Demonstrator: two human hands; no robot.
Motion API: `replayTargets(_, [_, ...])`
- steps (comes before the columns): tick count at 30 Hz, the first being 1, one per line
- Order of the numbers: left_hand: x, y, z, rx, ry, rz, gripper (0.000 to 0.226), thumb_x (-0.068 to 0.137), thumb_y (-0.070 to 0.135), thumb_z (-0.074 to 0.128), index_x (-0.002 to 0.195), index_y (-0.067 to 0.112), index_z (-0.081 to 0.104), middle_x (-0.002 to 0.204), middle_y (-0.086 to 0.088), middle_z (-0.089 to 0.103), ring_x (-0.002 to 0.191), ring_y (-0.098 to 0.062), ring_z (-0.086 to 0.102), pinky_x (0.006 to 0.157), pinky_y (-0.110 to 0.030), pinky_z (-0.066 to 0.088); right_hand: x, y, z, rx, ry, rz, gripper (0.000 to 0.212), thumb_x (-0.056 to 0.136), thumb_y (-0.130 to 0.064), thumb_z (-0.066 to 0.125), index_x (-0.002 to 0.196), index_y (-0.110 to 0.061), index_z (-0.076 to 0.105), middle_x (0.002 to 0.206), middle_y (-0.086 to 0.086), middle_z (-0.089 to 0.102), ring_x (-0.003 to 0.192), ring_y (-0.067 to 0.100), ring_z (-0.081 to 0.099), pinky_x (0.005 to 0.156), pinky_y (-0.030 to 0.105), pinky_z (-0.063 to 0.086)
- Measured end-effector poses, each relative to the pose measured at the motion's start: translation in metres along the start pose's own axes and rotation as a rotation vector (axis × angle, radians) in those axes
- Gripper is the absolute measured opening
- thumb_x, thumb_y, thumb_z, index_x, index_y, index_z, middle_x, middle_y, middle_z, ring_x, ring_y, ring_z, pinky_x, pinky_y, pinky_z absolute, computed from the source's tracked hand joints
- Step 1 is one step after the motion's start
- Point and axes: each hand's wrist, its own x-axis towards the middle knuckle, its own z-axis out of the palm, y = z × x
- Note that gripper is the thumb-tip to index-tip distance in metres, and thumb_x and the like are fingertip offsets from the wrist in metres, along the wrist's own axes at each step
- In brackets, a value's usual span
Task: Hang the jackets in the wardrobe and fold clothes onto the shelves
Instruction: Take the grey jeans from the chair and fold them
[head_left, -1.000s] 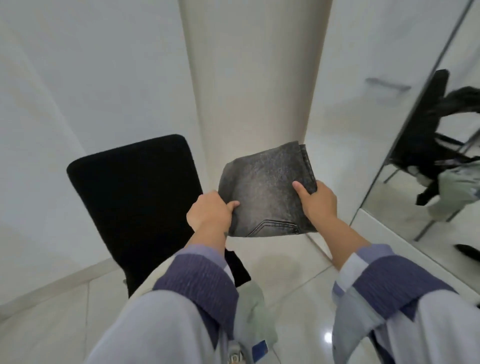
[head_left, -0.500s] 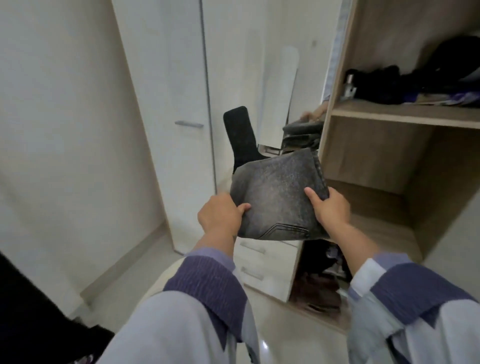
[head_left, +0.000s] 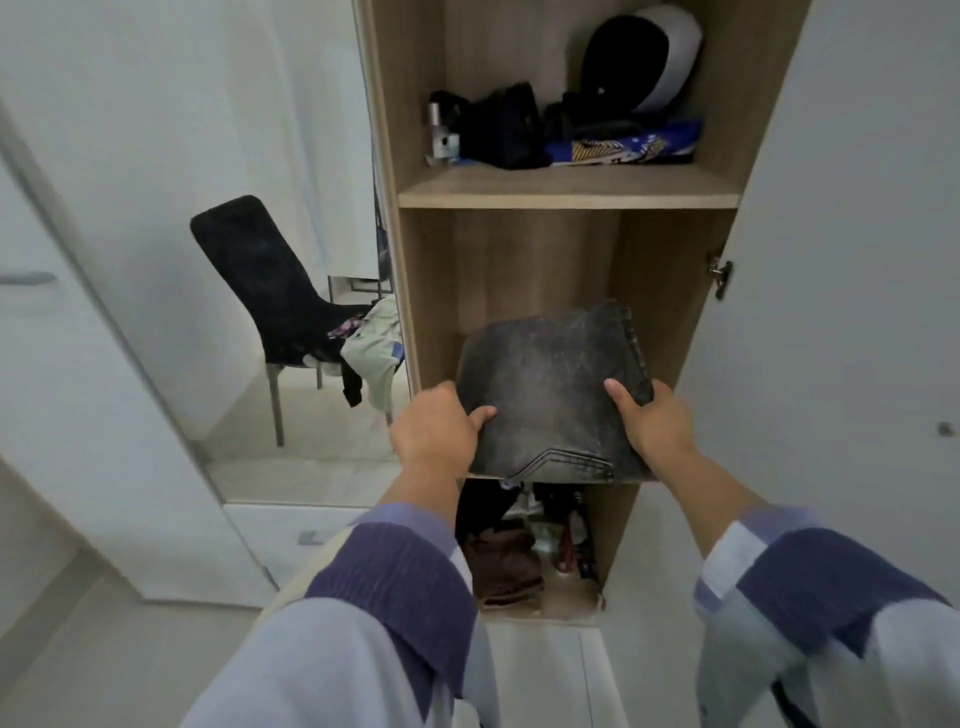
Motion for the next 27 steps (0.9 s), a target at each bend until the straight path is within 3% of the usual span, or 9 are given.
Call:
replayTargets(7, [0.106, 0.017, 0.076, -0.023, -0.078, 0.054, 0.042, 0.089, 0.057, 0.050, 0.110, 0.021, 0.057, 0.099, -0.004, 0.066, 0.091, -0.026, 0.064, 0.061, -0.030, 0.041, 0.100, 0.035, 0.062, 0.011, 0.017, 0.081, 0.049, 0.091, -0.050, 0.054, 0.117, -0.008, 0.061, 0.112, 0.015, 0.066, 0.106, 0.037, 0.059, 0.084, 0.036, 0.047])
replayTargets(14, [0.196, 0.017, 0.168, -0.064, -0.062, 0.124, 0.042, 0.090, 0.057, 0.048, 0.106, 0.019, 0.057, 0.091, -0.004, 0.063, 0.080, -0.025, 0.061, 0.059, -0.030, 0.042, 0.191, 0.078, 0.124, 0.054, 0.013, 0.107, 0.044, 0.092, -0.044, 0.055, 0.116, -0.007, 0.060, 0.112, 0.014, 0.065, 0.106, 0.034, 0.058, 0.075, 0.026, 0.037])
replayTargets(21, [0.248, 0.008, 0.286, -0.091, -0.005, 0.126, 0.046, 0.090, 0.059, 0.045, 0.112, 0.020, 0.056, 0.099, -0.008, 0.065, 0.089, -0.029, 0.063, 0.061, -0.030, 0.040, 0.263, 0.152, 0.195, 0.014, 0.039, 0.079, 0.050, 0.090, -0.045, 0.057, 0.127, -0.011, 0.057, 0.122, 0.014, 0.064, 0.115, 0.034, 0.056, 0.089, 0.032, 0.044])
replayTargets(25, [0.252, 0.007, 0.333, 0.010, -0.067, 0.102, 0.052, 0.089, 0.064, 0.041, 0.112, 0.020, 0.056, 0.099, -0.007, 0.065, 0.089, -0.026, 0.064, 0.063, -0.029, 0.040, 0.277, 0.193, 0.219, -0.077, 0.036, 0.097, 0.050, 0.089, -0.045, 0.059, 0.123, -0.009, 0.058, 0.117, 0.016, 0.065, 0.111, 0.036, 0.058, 0.088, 0.034, 0.045])
replayTargets(27, [0.252, 0.005, 0.341, 0.114, -0.053, 0.135, 0.063, 0.087, 0.069, 0.037, 0.124, 0.019, 0.049, 0.112, -0.007, 0.062, 0.103, -0.026, 0.061, 0.076, -0.035, 0.044, 0.272, 0.204, 0.223, -0.224, 0.036, 0.127, 0.056, 0.089, -0.046, 0.057, 0.130, -0.009, 0.051, 0.122, 0.019, 0.061, 0.113, 0.038, 0.055, 0.087, 0.037, 0.045])
